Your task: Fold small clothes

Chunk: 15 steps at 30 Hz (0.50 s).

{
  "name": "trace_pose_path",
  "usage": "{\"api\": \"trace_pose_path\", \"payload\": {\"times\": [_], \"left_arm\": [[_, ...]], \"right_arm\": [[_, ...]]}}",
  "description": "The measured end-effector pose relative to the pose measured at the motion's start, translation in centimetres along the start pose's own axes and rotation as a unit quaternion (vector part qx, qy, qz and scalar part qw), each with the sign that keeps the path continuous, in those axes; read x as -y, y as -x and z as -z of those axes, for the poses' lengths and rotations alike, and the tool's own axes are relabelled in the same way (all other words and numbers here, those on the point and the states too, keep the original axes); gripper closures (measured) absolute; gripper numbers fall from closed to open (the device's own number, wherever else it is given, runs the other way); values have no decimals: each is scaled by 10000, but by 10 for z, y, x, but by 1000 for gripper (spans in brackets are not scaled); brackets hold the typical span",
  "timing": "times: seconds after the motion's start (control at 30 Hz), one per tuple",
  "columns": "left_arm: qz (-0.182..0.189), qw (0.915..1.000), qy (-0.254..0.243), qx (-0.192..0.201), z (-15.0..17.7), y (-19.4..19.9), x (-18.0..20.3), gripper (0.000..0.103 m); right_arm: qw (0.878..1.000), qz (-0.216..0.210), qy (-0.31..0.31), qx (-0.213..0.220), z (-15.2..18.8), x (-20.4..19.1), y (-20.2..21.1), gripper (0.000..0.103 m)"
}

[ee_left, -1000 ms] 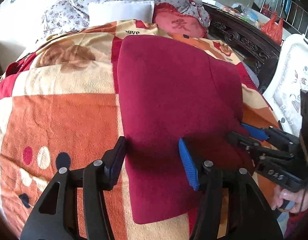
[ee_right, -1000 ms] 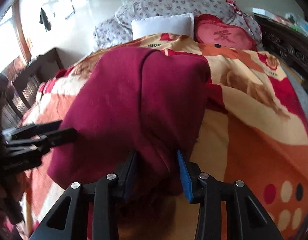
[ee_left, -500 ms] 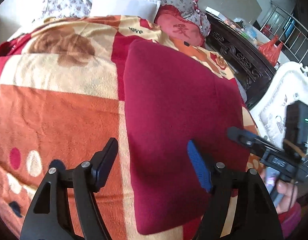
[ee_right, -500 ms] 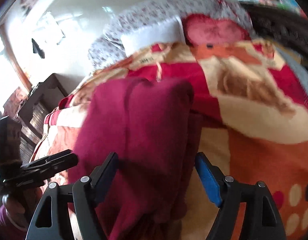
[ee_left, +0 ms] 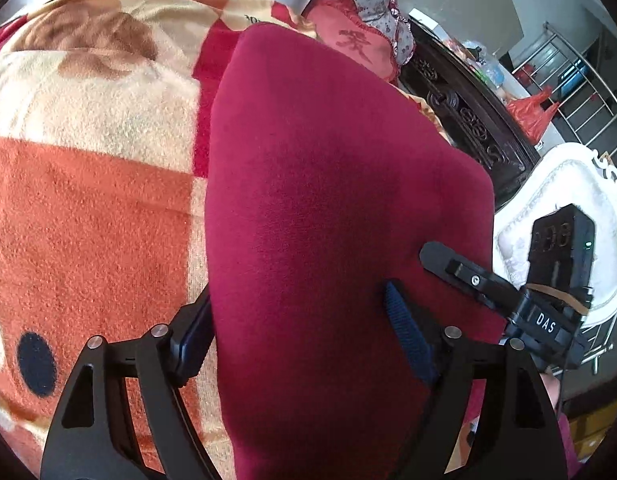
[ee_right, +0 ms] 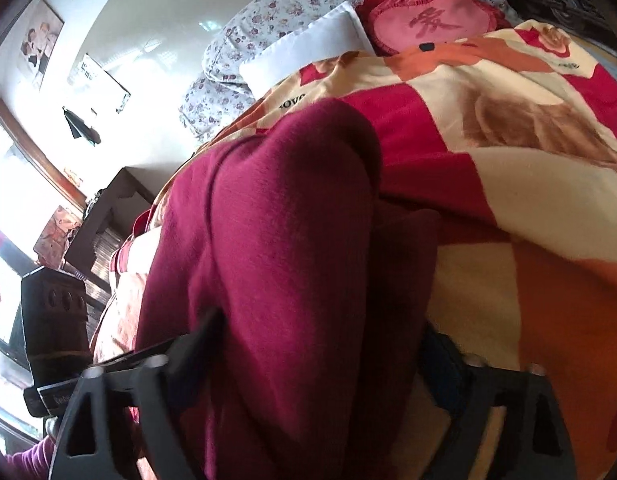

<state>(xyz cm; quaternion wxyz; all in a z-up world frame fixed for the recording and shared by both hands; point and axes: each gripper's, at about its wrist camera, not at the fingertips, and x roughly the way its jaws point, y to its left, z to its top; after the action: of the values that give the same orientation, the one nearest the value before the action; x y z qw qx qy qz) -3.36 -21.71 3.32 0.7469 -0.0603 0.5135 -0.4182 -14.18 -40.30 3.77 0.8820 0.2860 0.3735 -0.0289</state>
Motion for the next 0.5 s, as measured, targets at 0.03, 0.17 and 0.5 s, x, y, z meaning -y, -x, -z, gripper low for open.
{"api": "trace_pose_path", "payload": {"times": [0.03,0.17,0.5], "left_arm": [[-13,10000,-34,19,1,4,3,34],[-53,9998,-159,93,3,26,11,58],[-481,9981,-356,124,60,132,-7,59]], "right_arm": [[10000,-18,43,20,0,-4,3,43],[9996,6,282,0,1,-27,19,58],[9950,-513,710,-486,47,-110,40,60]]}}
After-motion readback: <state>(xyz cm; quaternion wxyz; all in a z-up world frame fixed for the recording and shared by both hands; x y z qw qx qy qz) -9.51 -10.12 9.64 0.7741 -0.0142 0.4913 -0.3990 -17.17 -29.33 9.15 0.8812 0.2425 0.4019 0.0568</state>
